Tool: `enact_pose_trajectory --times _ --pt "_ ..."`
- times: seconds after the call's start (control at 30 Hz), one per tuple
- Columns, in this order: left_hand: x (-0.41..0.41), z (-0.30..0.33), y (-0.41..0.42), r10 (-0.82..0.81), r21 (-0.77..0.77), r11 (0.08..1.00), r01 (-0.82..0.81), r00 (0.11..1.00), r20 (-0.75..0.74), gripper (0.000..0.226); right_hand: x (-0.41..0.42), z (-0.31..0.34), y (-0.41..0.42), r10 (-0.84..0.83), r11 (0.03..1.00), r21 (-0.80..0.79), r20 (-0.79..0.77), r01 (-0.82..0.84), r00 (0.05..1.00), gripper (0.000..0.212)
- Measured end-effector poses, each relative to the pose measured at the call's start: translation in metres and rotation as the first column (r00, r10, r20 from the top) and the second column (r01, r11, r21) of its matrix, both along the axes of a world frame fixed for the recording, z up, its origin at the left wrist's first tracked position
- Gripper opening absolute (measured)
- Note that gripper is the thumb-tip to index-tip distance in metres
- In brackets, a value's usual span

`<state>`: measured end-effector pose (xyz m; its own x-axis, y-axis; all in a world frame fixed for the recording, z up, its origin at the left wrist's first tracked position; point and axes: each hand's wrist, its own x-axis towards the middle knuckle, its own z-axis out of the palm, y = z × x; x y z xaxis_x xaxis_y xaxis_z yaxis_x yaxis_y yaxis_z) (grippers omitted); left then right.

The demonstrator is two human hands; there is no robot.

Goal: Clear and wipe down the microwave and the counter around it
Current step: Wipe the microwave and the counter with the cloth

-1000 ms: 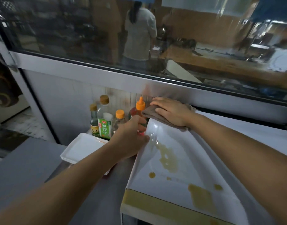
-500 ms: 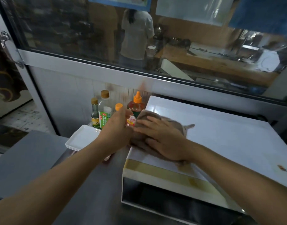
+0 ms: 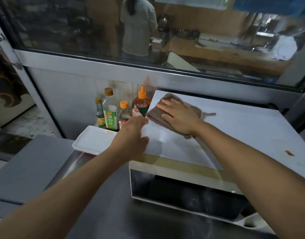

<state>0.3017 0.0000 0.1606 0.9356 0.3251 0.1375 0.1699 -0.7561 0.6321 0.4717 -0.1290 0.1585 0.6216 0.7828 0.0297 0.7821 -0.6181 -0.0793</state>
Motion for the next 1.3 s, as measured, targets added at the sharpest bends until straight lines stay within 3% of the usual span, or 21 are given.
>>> enact_pose_trajectory --times 0.17,0.27,0.37,0.53,0.63,0.83,0.97,1.13,1.23,1.3 --pt "-0.002 0.005 -0.006 0.027 0.071 0.997 -0.023 0.998 -0.063 0.049 -0.072 -0.008 -0.047 0.086 0.995 0.04 0.01 -0.087 0.996 0.052" --pt "-0.001 0.01 -0.019 0.07 0.178 0.982 -0.065 0.997 -0.024 0.049 -0.098 -0.007 -0.082 0.148 0.988 0.038 0.026 -0.149 0.989 0.056" --pt "0.003 0.012 -0.043 -0.02 0.228 0.974 0.009 0.999 0.046 0.041 -0.069 -0.001 -0.104 0.042 0.999 0.018 -0.027 -0.042 0.999 0.051" --pt "0.007 0.006 -0.07 -0.091 0.265 0.959 0.102 0.994 -0.054 0.039 -0.008 0.008 -0.126 -0.239 0.971 0.005 -0.057 0.239 0.969 0.05" --pt "0.006 0.007 -0.068 -0.08 0.281 0.953 0.113 0.989 -0.126 0.04 -0.023 0.001 -0.126 -0.241 0.97 0.016 -0.074 0.243 0.968 0.051" --pt "0.011 0.016 -0.084 0.02 0.352 0.934 0.062 0.974 -0.225 0.048 -0.089 -0.01 -0.169 -0.09 0.992 0.082 -0.054 0.094 0.995 0.056" --pt "0.01 0.012 -0.113 0.072 0.331 0.943 -0.042 0.994 -0.078 0.035 -0.067 0.001 -0.227 -0.267 0.96 0.059 -0.107 0.275 0.958 0.048" --pt "0.009 0.004 -0.146 -0.031 0.33 0.944 0.034 0.999 -0.014 0.032 -0.044 0.007 -0.264 -0.502 0.864 0.013 -0.064 0.504 0.863 0.05" --pt "0.008 0.005 -0.146 -0.027 0.321 0.946 0.044 0.998 -0.057 0.03 -0.061 0.005 -0.244 -0.507 0.86 0.042 -0.048 0.509 0.86 0.053" --pt "0.007 0.007 -0.144 -0.029 0.311 0.949 0.053 0.996 -0.082 0.03 -0.082 0.001 -0.231 -0.41 0.907 0.097 -0.022 0.41 0.912 0.054"
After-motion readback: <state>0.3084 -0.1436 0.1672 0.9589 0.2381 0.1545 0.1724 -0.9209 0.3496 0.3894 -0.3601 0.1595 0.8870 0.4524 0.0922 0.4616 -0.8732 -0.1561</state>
